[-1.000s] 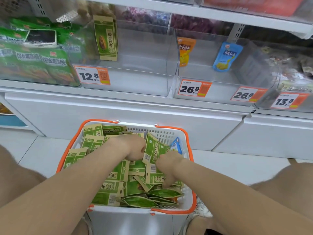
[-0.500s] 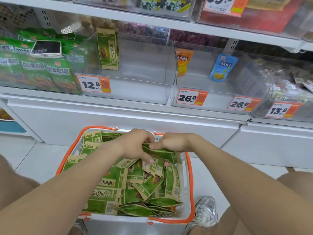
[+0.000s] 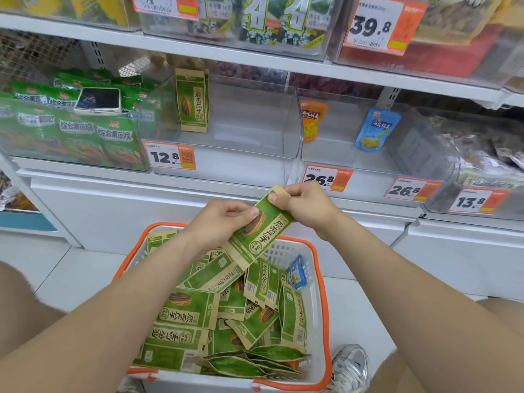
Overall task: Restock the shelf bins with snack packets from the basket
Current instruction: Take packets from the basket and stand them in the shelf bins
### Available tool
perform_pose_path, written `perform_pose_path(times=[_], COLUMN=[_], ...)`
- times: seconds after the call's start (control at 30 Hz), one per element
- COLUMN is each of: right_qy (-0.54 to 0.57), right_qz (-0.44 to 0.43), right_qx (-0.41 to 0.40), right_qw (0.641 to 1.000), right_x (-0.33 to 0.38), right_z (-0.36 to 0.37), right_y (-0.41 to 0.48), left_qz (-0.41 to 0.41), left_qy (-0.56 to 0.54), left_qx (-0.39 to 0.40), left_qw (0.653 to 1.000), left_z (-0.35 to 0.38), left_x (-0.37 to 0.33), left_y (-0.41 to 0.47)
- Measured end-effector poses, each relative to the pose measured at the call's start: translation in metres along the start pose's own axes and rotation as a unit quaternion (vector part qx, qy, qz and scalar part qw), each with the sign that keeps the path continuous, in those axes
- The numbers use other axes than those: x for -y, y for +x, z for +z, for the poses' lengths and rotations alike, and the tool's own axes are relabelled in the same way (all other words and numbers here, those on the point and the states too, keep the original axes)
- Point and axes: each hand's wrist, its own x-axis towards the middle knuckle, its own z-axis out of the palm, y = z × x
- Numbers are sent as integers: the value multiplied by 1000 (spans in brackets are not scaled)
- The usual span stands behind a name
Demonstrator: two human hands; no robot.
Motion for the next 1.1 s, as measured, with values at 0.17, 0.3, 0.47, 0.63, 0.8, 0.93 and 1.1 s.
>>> perform_pose_path(times=[0.17,0.3,0.47,0.63,0.8,0.93,1.1], right_qy=[11,29,-316,-268,-91,-71,55], right_qz=[-41,-38,-226,-292,-159,-156,-156], right_qx=[-9,33,-81,-149,-40,-51,-43], right_qw=[999,998,918,906,982,984,985], right_x=[10,12,17,44,53,79,115], right_z=[1,5,13,21,2,1,21], right_y=[-1,-4,2,-8,-1,0,-1], left_qz=[-32,-53,-29,39,37,66,102], left_qy=[-117,-146,-87,-153,-207,-182,-130], left_qx=[-25,-19,-5,-62,-122,-149,-206], left_qw=[992,988,996,986,970,970,964], left_z=[0,-3,13,18,9,6,-16], left_x=[1,-2,-13,-28,-50,-73,-109], left_y=[-2,-3,-8,-5,-8,-7,0])
